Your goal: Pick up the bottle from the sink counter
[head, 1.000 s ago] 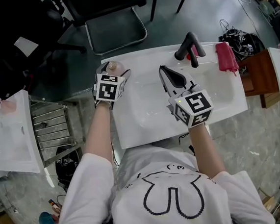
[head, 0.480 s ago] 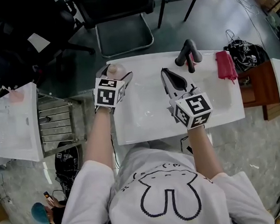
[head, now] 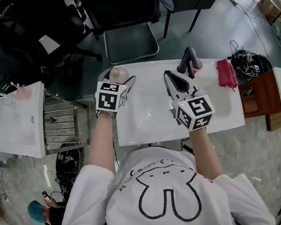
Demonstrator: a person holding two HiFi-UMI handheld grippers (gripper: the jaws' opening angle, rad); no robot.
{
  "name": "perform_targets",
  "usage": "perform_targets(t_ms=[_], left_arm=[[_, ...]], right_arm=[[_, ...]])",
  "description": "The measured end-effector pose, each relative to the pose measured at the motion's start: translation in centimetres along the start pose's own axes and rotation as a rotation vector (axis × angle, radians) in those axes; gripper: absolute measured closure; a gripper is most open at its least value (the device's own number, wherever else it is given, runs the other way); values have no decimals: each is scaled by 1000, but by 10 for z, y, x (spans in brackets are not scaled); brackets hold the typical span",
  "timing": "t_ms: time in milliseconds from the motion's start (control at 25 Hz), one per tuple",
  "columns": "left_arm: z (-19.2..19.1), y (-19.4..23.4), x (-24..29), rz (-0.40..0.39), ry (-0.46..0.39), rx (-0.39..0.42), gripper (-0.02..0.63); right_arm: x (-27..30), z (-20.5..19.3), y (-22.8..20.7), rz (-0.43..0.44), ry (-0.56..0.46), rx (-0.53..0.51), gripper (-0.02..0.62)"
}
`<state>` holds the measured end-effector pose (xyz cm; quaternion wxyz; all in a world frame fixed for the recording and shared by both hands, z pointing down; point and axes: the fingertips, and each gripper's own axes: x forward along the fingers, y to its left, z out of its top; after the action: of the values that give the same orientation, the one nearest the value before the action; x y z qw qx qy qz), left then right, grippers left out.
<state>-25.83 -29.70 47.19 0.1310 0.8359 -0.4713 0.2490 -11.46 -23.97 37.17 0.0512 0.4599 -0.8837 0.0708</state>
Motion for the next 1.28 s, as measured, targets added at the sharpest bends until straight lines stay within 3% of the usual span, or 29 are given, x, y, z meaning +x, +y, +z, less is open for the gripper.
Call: perform_targets(t_ms=[360,800,960,1280], left_arm=[[39,-8,-41,28,-102,44,203],[98,-10,-98,145,-370,32,202],[113,-13,-115,143,-453,4,202],[130,-7,-150,199,-555,28,202]], right_arm=[[-6,20,6,9,-44,-33,565],[-13,58,14,3,-118,-132,565],[-18,70,14,-3,-141,-161,565],[-36,96,7,-60,-201,-235,565]])
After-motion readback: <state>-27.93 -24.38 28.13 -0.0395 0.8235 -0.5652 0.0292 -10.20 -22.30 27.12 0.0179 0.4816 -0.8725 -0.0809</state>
